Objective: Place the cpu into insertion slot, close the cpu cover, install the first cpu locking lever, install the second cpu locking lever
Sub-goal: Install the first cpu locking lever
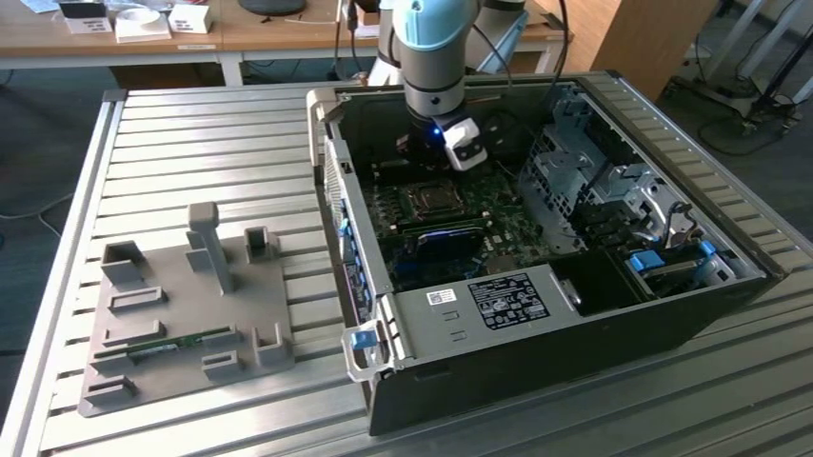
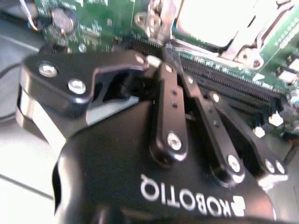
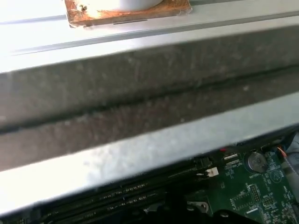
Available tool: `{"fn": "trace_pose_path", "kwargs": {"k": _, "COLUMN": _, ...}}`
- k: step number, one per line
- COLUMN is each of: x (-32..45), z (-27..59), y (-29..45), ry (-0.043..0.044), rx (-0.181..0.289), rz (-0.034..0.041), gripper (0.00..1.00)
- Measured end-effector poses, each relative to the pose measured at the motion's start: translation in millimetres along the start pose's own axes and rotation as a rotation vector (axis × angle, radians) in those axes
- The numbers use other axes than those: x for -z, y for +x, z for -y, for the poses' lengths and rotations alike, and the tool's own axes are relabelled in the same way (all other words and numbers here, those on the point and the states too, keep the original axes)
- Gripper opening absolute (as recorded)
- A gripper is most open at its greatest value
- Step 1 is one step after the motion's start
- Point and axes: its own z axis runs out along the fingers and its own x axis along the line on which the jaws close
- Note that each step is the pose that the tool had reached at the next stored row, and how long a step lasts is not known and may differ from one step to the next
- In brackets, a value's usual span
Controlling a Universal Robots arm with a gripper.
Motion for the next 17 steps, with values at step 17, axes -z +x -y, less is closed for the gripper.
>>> {"fn": "trace_pose_path", "kwargs": {"k": 17, "x": 3.2, "z": 10.1, "y": -3.5, "ry": -0.0323, "rx": -0.009, "rz": -0.0083, "gripper": 0.11}}
